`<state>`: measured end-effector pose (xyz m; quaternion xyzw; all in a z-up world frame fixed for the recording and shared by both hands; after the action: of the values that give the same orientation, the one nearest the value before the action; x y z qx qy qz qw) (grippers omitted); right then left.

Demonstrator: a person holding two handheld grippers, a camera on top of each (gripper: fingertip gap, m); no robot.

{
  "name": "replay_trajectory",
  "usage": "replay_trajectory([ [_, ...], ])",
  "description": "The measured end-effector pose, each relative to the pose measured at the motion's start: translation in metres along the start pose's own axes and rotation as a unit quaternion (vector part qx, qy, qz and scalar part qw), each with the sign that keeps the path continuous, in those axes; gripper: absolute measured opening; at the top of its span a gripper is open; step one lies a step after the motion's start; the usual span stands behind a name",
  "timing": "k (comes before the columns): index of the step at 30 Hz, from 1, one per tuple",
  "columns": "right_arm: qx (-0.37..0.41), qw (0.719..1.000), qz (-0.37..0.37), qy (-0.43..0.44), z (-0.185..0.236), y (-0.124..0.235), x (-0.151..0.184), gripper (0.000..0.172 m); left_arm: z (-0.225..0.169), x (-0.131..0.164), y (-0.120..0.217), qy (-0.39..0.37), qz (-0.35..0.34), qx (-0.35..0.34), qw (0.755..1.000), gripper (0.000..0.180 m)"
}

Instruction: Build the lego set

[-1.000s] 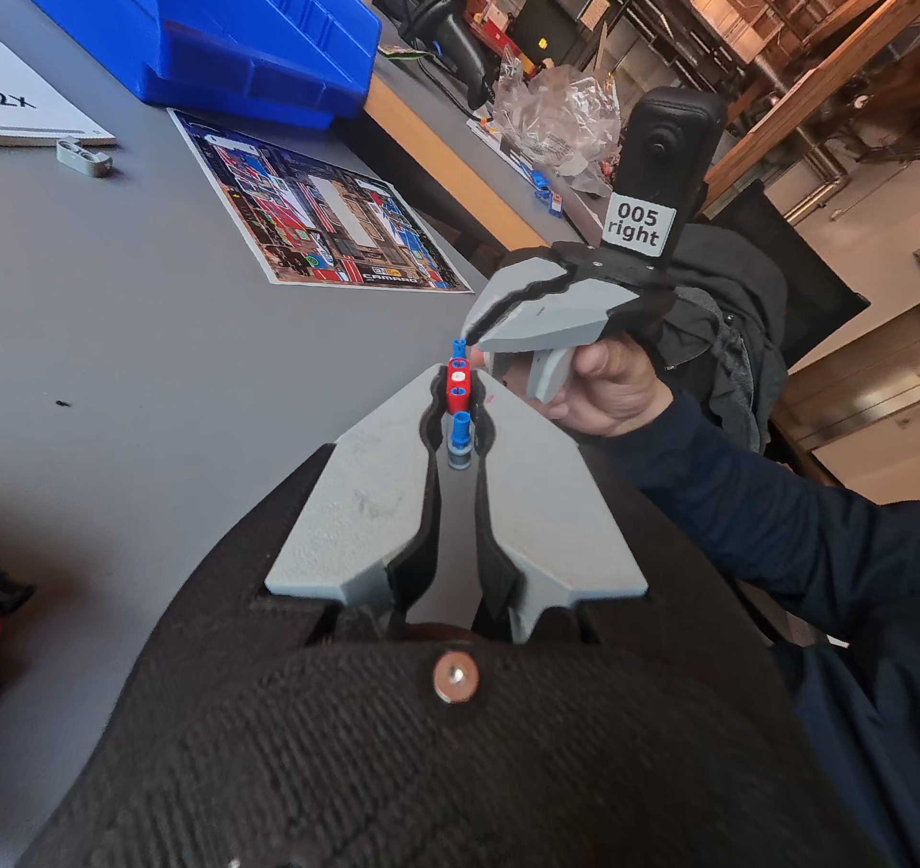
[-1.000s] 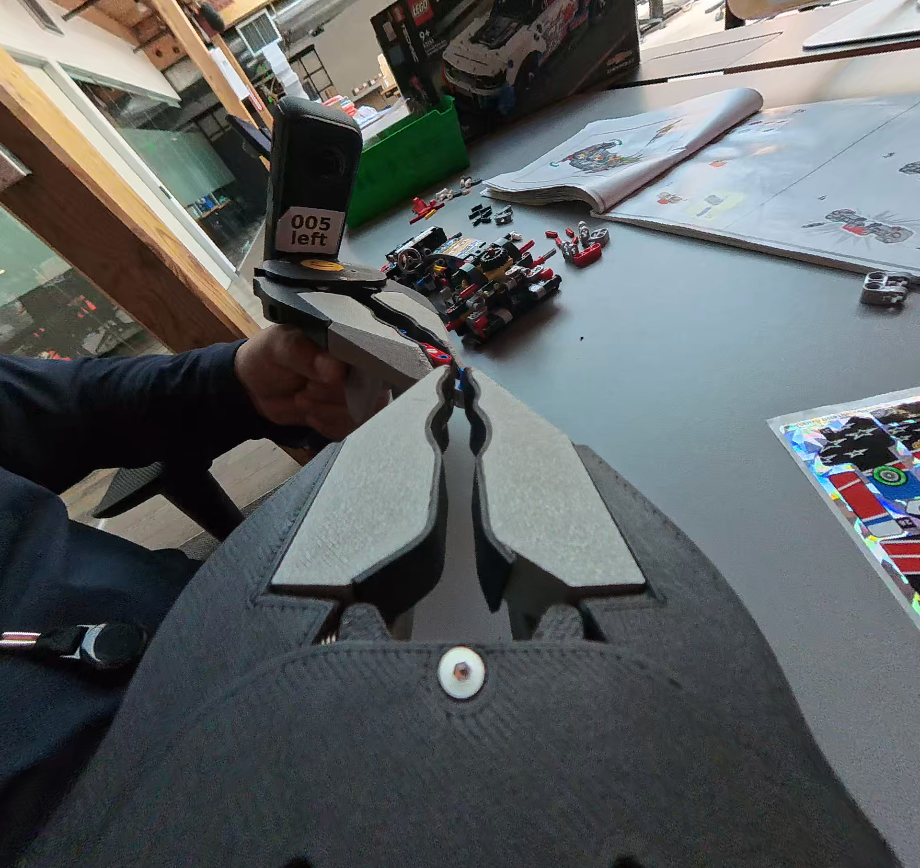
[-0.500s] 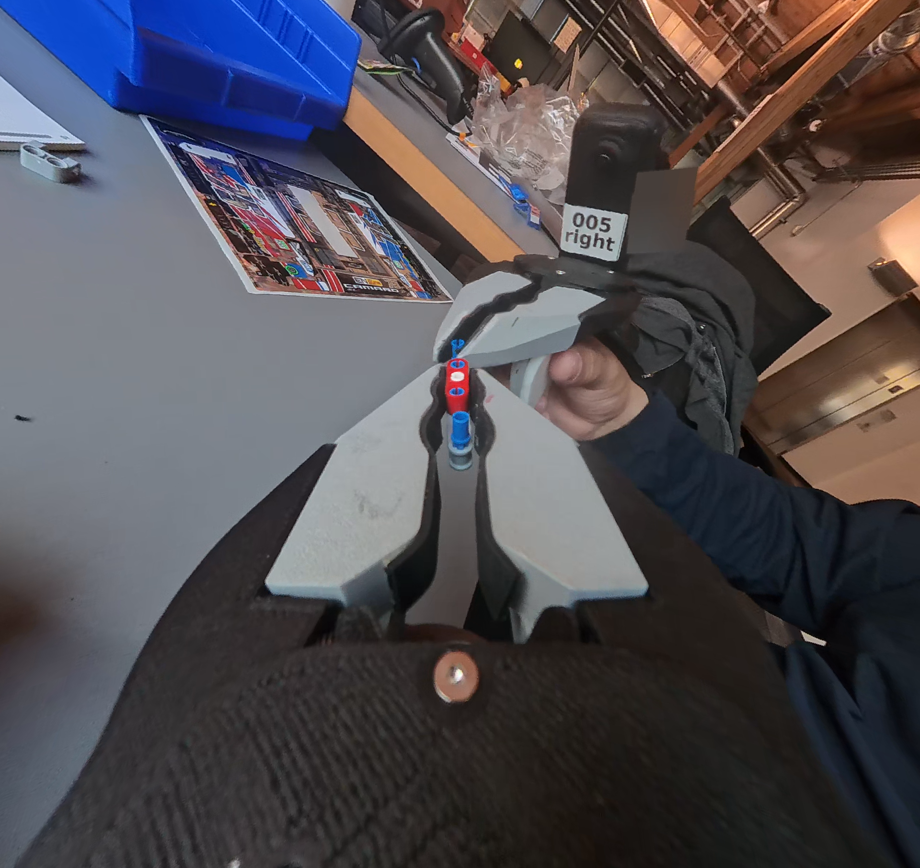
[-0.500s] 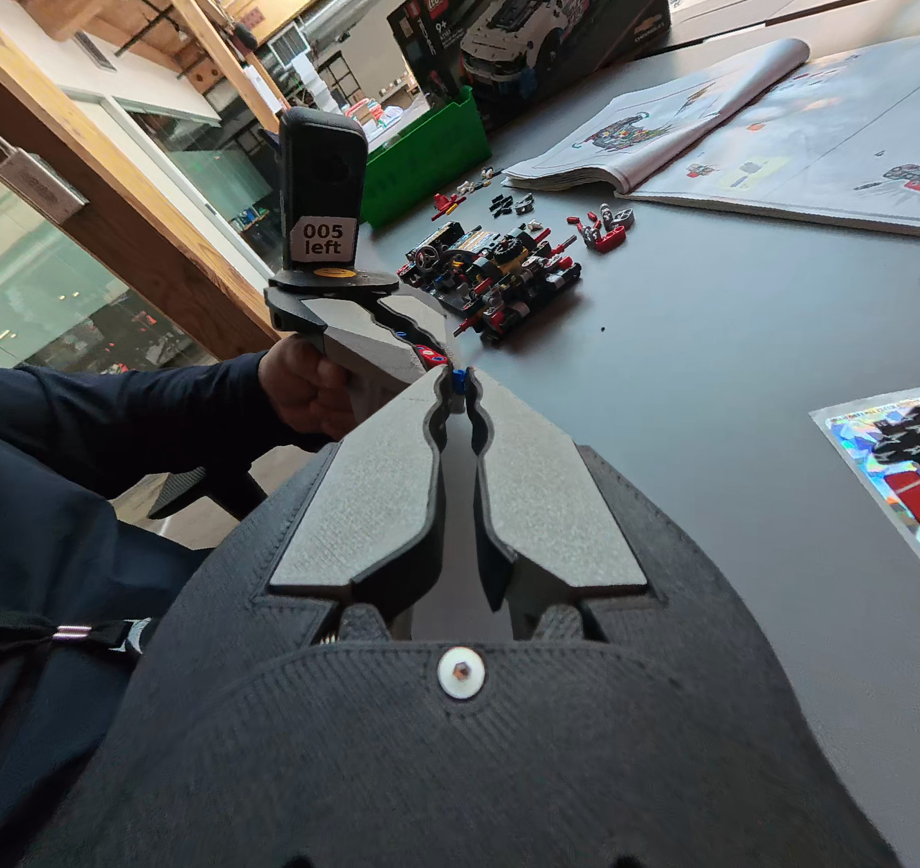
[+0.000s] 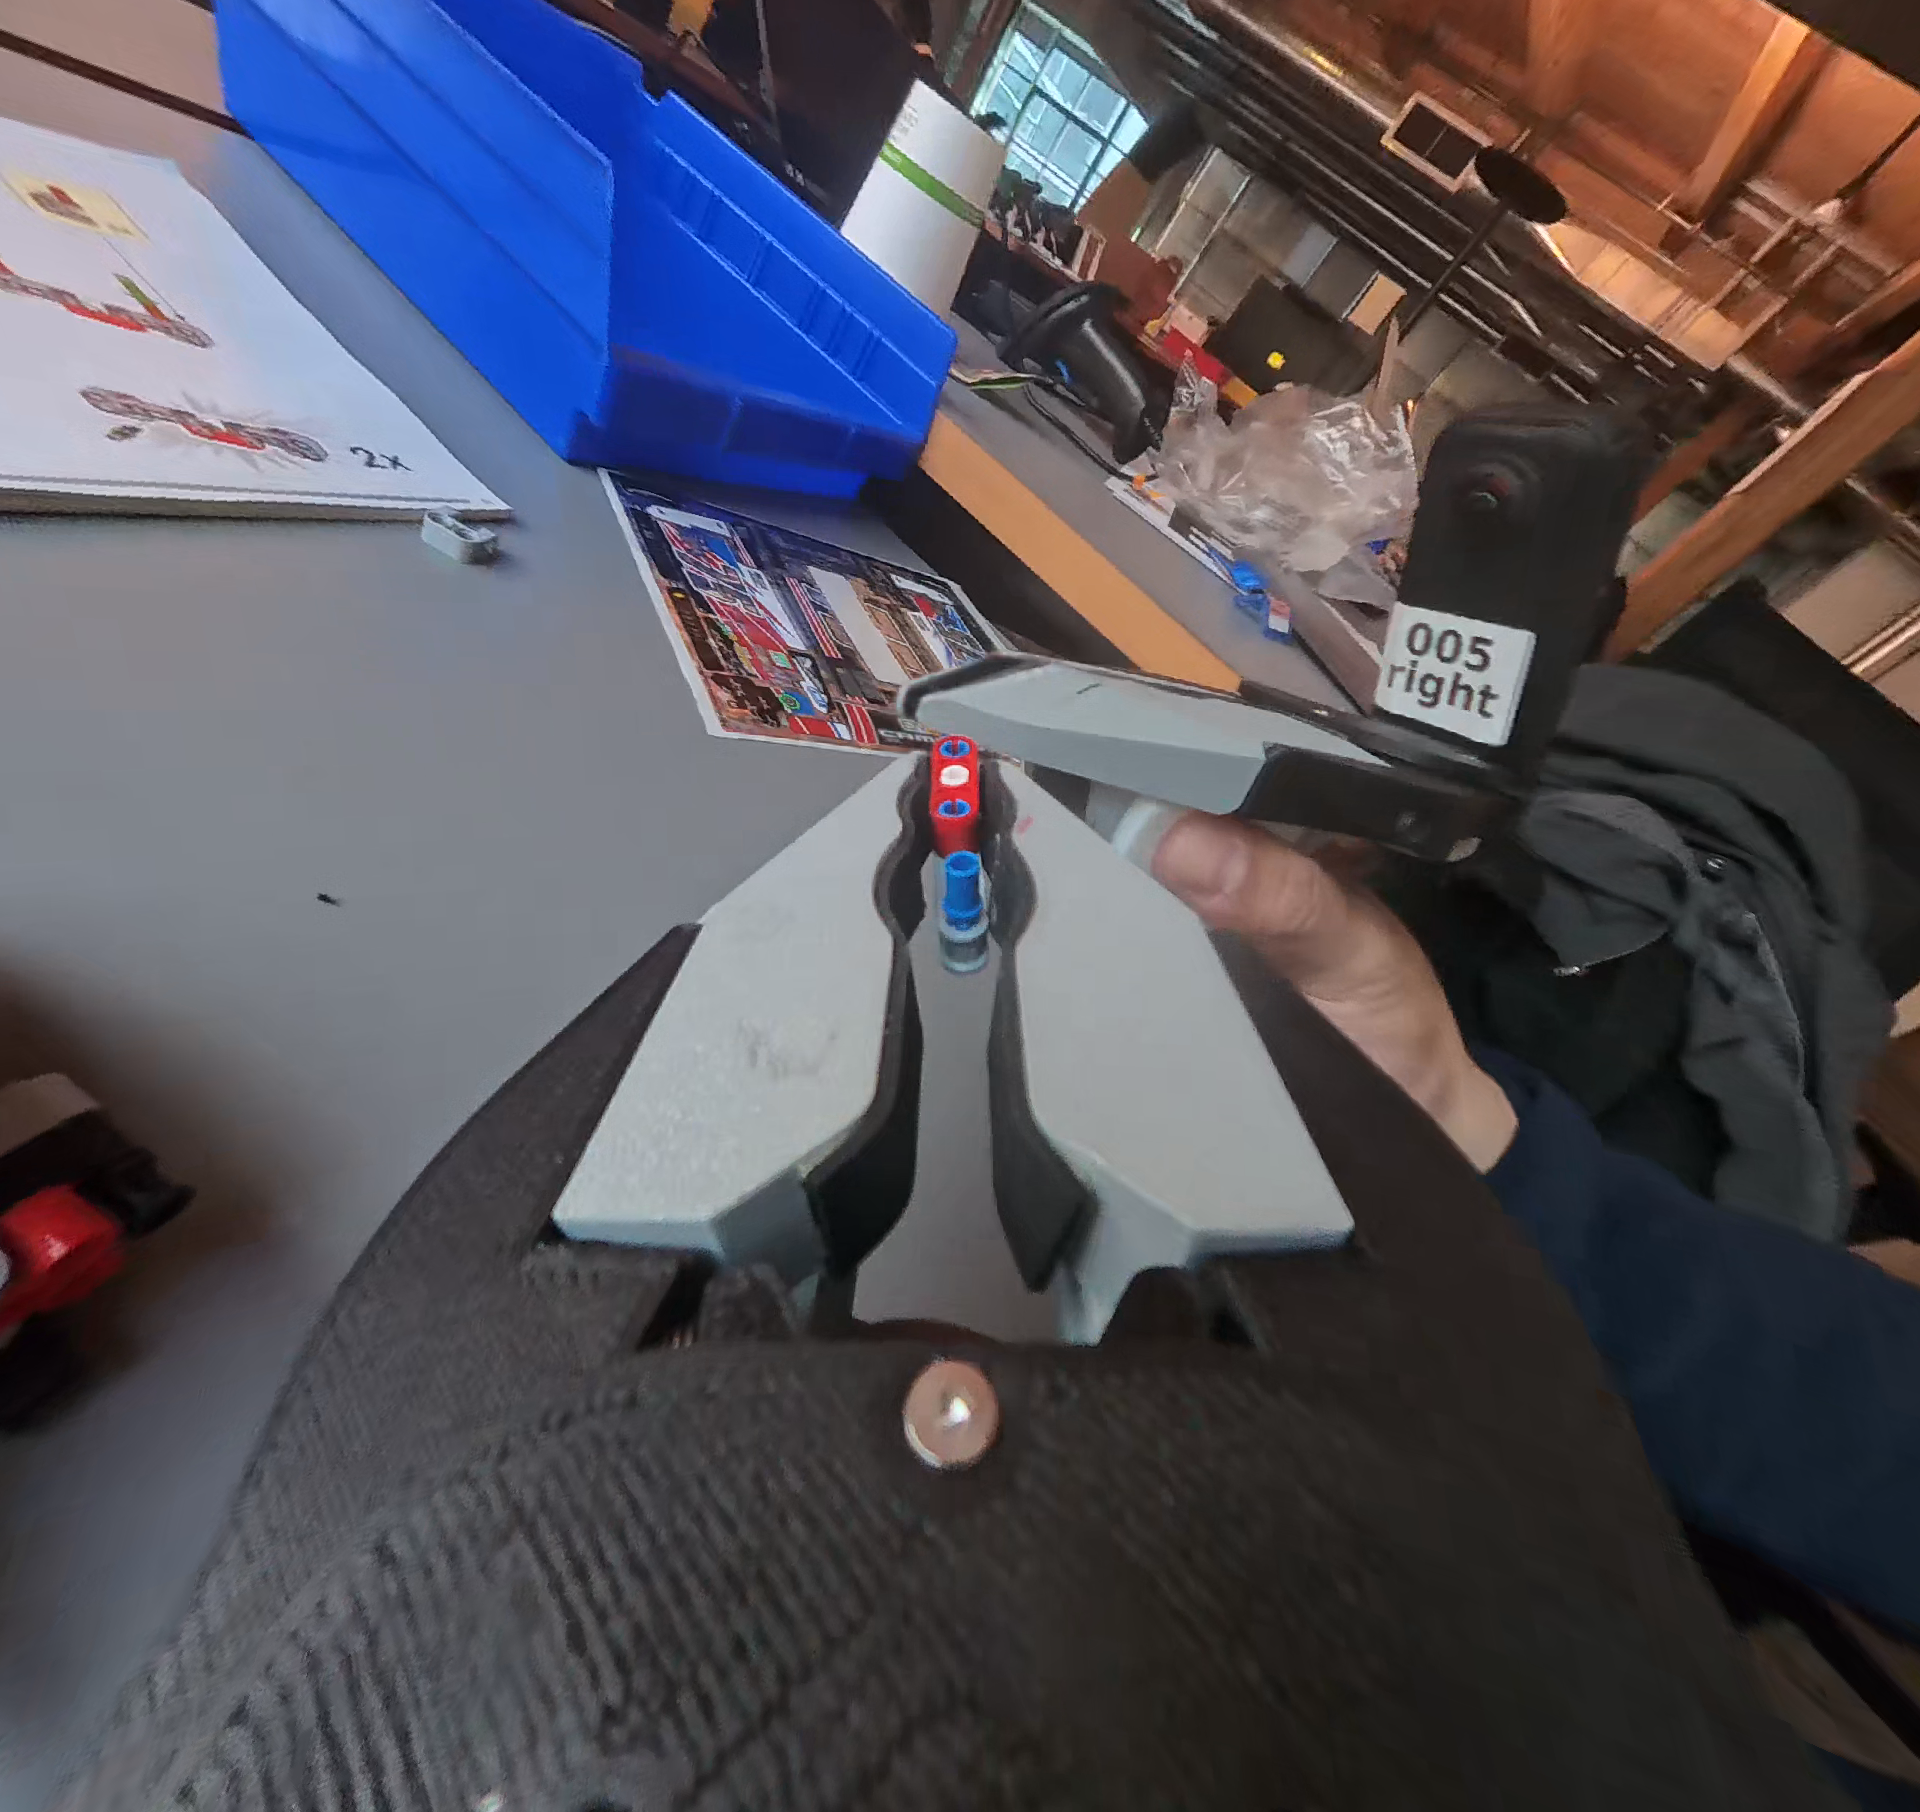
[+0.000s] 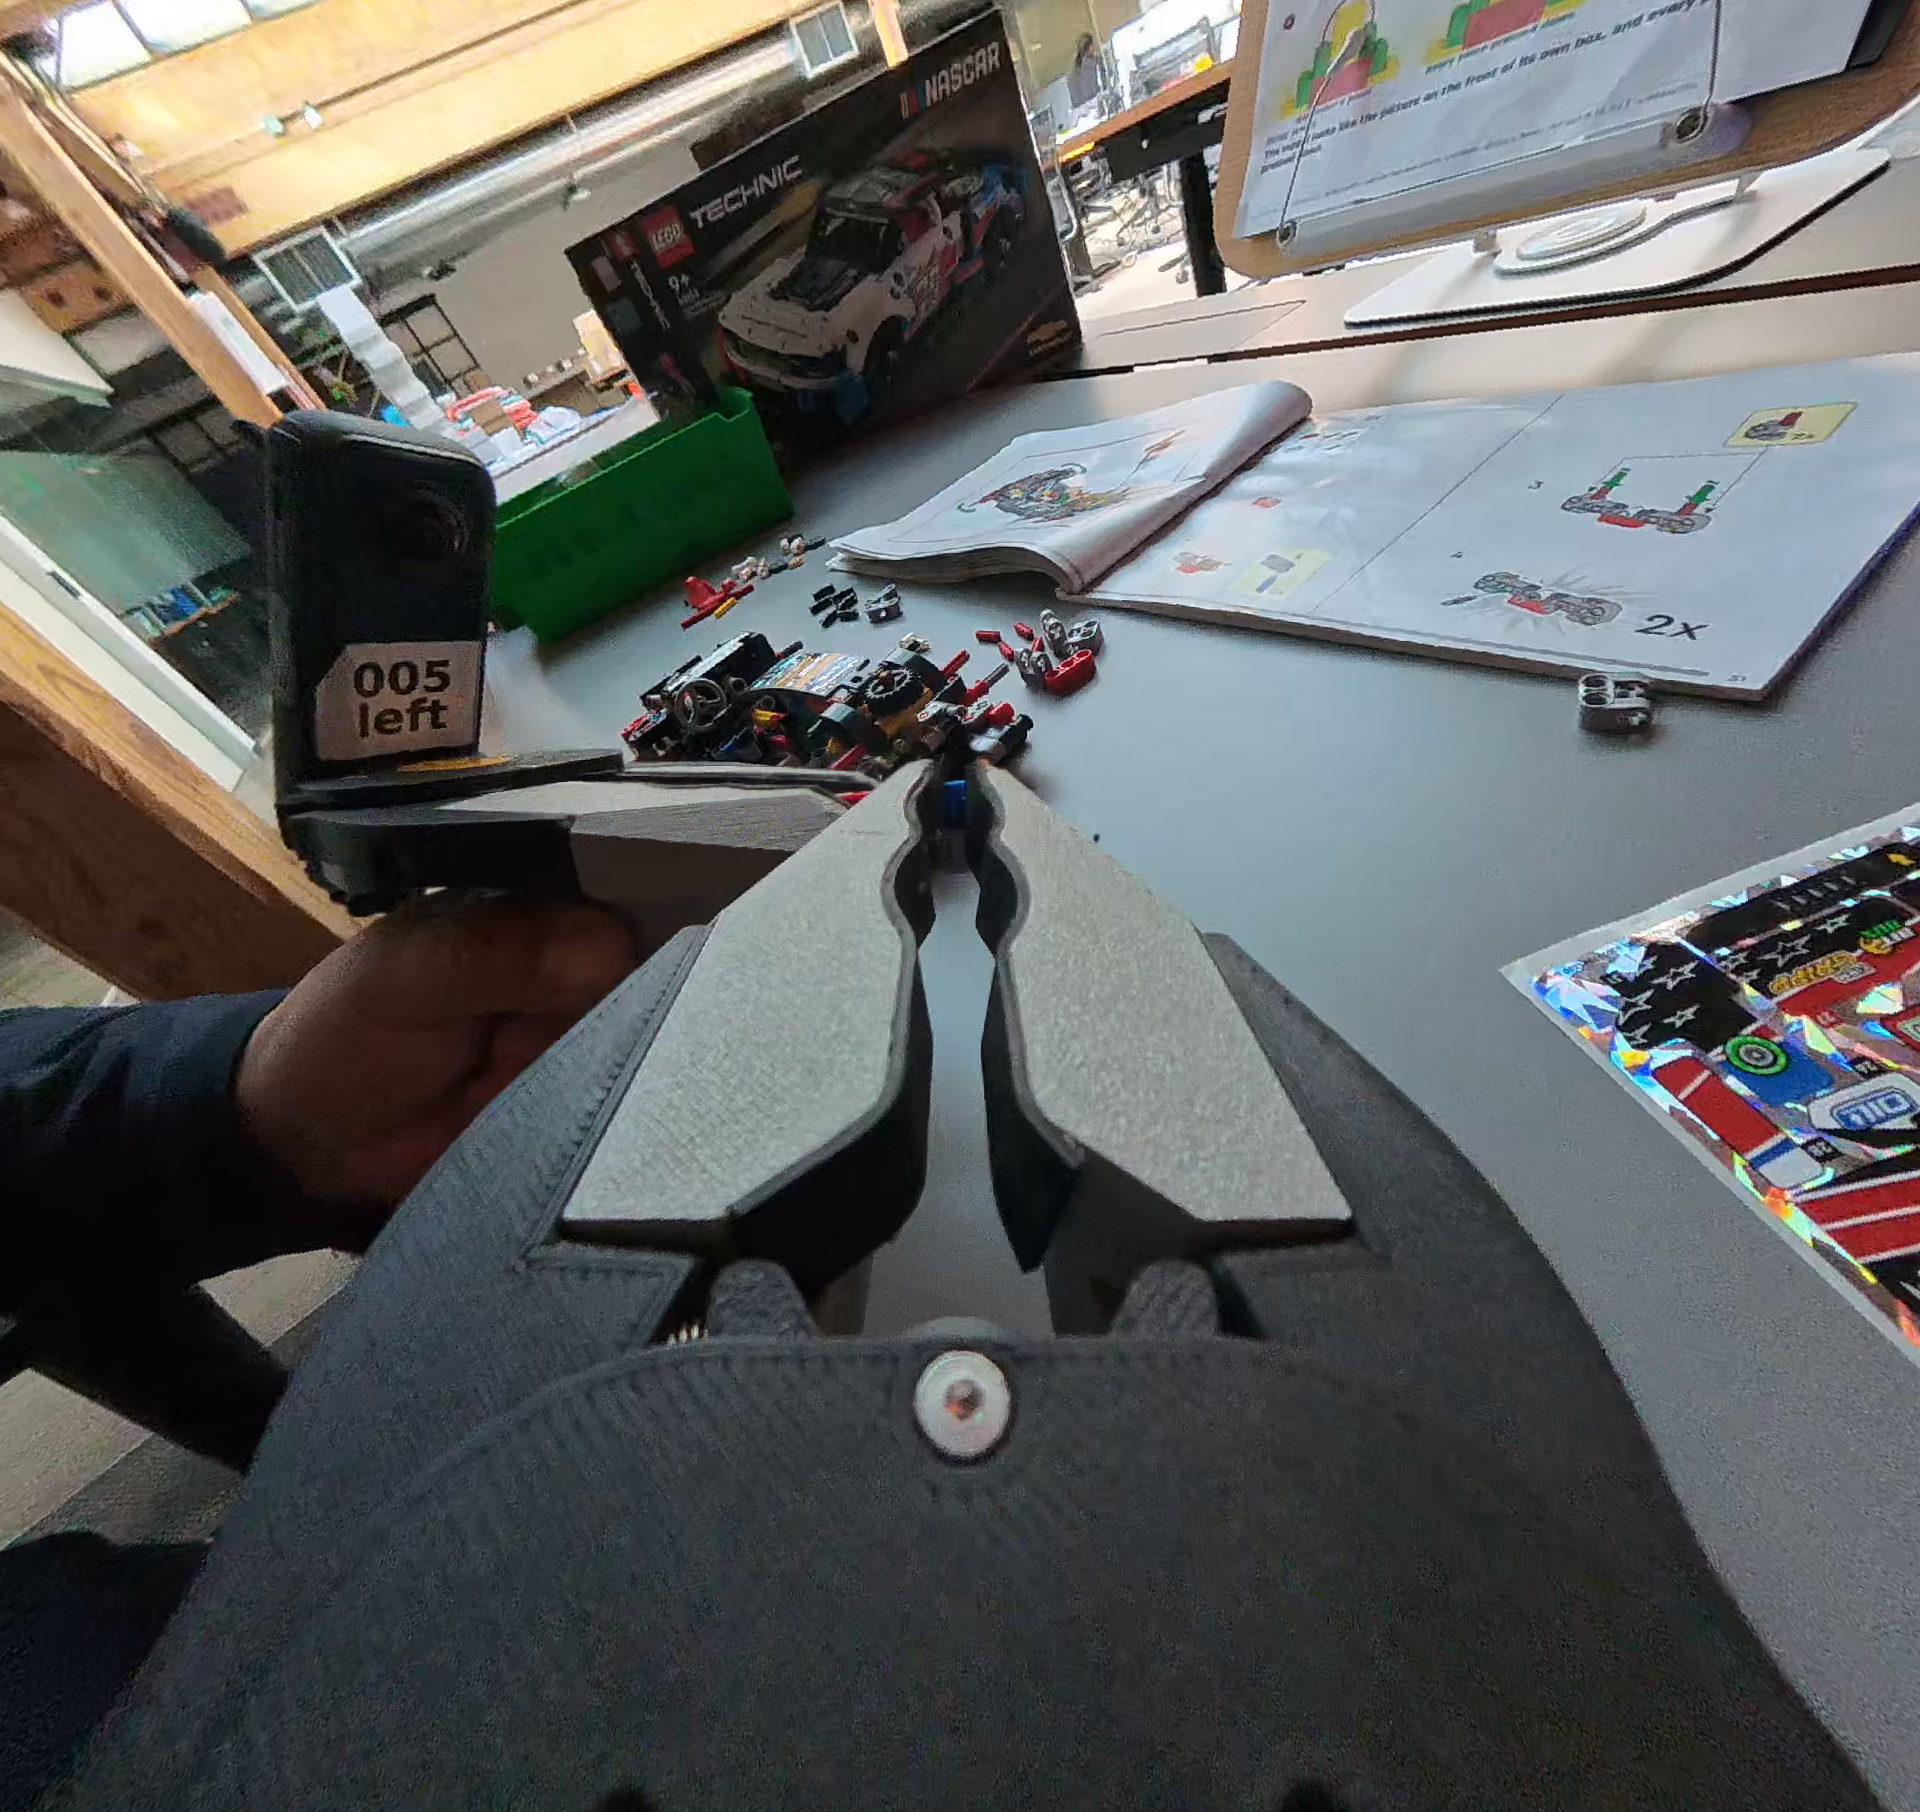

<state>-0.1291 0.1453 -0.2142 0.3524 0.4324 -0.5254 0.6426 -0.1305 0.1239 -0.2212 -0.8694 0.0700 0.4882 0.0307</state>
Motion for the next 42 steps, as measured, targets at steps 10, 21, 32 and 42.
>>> replay_trajectory([
  [10, -0.009, 0.998, -0.041, -0.055, -0.004, -0.012, -0.007, 0.000, 0.009, -0.008, -0.001, 0.026, -0.029, -0.011, 0.999, 0.006],
  [21, -0.012, 0.990, -0.065, -0.121, -0.011, -0.013, -0.008, 0.000, 0.011, -0.008, -0.006, -0.001, -0.023, -0.030, 0.999, 0.006],
  [32, -0.036, 0.986, -0.062, -0.151, -0.009, -0.018, -0.007, 0.000, 0.018, -0.014, -0.003, -0.030, 0.035, -0.009, 0.999, 0.006],
  [42, -0.061, 0.985, -0.042, -0.154, 0.000, -0.022, -0.003, 0.000, 0.019, -0.010, -0.004, -0.008, 0.043, 0.031, 0.999, 0.006],
])
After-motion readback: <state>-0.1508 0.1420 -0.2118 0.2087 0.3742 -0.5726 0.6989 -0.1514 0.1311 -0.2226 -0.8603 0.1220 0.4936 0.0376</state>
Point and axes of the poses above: each gripper's, where its closed fingertips meet, y back along the fingers, x out of its underside, z = x × y across the jaws, the point moved 2 cm from there along y, back along the fingers, and after that the axes turned 6 degrees about -z, right-handed, at the moved point
